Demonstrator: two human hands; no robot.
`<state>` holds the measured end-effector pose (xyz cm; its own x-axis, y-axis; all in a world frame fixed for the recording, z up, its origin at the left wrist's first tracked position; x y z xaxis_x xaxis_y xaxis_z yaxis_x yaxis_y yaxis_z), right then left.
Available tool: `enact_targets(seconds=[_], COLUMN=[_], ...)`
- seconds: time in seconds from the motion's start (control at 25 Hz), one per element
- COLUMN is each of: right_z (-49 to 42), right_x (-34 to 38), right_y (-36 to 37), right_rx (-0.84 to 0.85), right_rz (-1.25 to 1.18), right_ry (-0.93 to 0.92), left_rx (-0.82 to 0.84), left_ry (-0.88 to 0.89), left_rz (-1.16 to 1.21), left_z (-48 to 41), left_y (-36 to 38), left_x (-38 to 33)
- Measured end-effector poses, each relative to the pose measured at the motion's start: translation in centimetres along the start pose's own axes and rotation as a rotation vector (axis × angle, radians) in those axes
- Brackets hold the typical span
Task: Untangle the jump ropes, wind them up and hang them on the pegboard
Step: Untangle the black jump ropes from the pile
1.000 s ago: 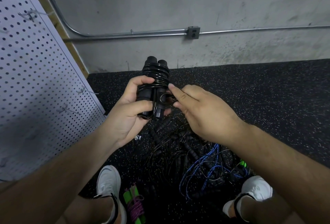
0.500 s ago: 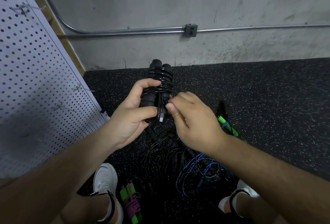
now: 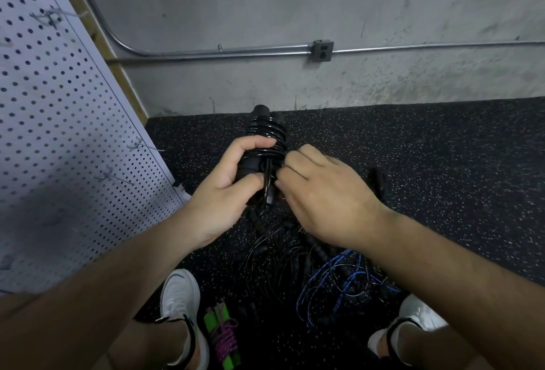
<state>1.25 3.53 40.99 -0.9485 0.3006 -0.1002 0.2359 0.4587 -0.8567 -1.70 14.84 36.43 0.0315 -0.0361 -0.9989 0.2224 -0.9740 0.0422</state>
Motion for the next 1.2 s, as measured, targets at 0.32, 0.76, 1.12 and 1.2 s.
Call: enact_targets(seconds=[0.32,0.76,1.12,1.2], right_z=[2.3,1.6,-0.5,-0.6], right_x=[-2.3,-1.1,-1.1,-0.7], right_y=[-0.2,-0.8,-0.8,0.1], right_rx=[-0.197,-0.302,-0.081,-0.031], right_rz=[-0.529,-0.491,-0.416,-0.409], right_ry=[0.544,0.442,0.091,0.047], left_rx=[0.056,0.102,0.301,0.334], left_ry=[0.043,0.042,-0.114,-0.161], left_rz=[-0.19,-0.035,-0.18,-0.309], left_z=[-0.2,-0.2,-0.4,-0.4], left_y=[0.5,-0.1,1.2,1.4], left_x=[-0.8,-0.8,0.5,1.3])
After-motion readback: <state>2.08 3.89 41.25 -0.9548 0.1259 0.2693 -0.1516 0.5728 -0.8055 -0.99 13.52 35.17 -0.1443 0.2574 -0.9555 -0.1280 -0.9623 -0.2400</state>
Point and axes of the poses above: each hand's wrist, its own z-axis away from the middle knuckle, its own y-axis out of the palm, x = y × z, the point moved 9 cm from there along -z, towards the middle knuckle, and after that the axes turned 2 degrees about z, right-handed, at the moved point
